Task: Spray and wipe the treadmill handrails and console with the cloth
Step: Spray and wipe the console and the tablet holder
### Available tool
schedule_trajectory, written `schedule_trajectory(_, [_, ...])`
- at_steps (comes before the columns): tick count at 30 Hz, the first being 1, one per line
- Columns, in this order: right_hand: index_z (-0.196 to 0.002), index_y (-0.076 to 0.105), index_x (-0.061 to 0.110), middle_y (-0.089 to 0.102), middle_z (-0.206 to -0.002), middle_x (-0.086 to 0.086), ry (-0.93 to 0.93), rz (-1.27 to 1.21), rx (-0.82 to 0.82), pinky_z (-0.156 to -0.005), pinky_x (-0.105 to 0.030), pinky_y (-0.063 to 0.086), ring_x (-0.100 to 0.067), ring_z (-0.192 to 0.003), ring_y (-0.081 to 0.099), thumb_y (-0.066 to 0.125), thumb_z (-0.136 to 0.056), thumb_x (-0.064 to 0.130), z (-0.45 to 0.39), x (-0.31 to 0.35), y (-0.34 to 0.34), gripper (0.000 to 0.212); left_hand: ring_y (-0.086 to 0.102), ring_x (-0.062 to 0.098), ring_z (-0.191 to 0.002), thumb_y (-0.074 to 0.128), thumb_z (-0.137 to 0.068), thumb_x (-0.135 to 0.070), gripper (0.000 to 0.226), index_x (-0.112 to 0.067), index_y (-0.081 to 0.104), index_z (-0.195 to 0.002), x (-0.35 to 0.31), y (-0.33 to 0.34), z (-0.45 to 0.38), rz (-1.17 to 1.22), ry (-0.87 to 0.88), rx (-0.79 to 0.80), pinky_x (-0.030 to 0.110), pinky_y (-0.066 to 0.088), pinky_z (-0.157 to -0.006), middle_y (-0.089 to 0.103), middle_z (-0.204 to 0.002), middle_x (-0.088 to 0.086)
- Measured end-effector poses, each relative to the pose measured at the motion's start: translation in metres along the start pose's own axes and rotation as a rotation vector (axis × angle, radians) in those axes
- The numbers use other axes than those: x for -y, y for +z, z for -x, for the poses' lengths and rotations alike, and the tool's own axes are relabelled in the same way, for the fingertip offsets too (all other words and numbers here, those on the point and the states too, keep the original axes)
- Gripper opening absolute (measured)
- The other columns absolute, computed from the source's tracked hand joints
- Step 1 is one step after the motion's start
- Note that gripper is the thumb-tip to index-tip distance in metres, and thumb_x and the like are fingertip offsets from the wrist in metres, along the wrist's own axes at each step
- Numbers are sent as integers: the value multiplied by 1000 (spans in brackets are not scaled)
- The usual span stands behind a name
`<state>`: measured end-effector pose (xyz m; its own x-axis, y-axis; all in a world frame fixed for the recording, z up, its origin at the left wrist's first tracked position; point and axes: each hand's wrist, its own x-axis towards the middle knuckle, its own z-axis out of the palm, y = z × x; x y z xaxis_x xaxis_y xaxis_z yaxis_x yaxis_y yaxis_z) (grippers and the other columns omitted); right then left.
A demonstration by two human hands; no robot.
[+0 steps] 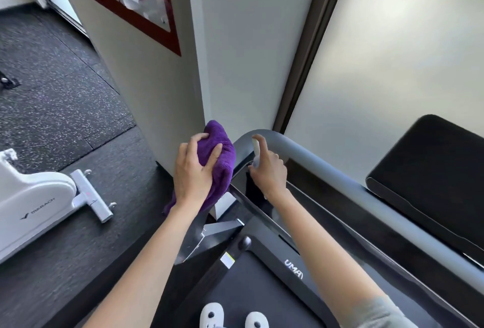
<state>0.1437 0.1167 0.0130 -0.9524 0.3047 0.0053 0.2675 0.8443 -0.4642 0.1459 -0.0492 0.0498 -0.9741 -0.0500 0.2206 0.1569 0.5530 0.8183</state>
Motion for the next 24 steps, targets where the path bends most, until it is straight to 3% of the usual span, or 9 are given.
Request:
schedule_trajectory(4, [-140,30,30,62,-97,-7,18,-28,-6,-64,-36,41,-35,-83,62,65,-86,12,0,-4,-2,67,57,25,-99,53,-89,-52,46,-21,56,-123,3,5,1,-13,11,20,30,41,-77,55,-109,4])
schedule_trajectory(11, [-146,30,31,60,-104,-7,-2,-29,7,-65,-37,46,-33,-83,63,70,-86,20,9,-11,-10,73,58,25,-97,48,-86,-59,52,-23,56,-123,2,14,1,-7,25,62,25,37,-75,55,-110,4])
schedule_trajectory(15, [-147,28,32,59,-104,-6,6,-38,-18,-64,-35,39,-33,-85,62,72,-86,24,16,-13,-17,76,59,26,-95,49,-87,-59,50,-25,55,-123,-2,19,1,-17,18,83,36,47,-76,54,-110,3])
schedule_trajectory(18, [-148,27,33,60,-105,-6,29,-84,-18,-67,-36,42,-32,-88,61,74,-84,29,23,-16,-27,80,60,29,-96,54,-90,-52,43,-24,56,-123,-3,22,4,-24,34,95,41,51,-78,54,-111,5])
schedule_trajectory(24, [-148,27,30,59,-83,-6,119,-142,-147,-66,-43,53,-33,-75,61,58,-87,6,64,-46,-62,72,59,30,-96,56,-90,-50,43,-23,56,-123,-8,26,11,-61,97,141,39,49,-77,53,-114,6])
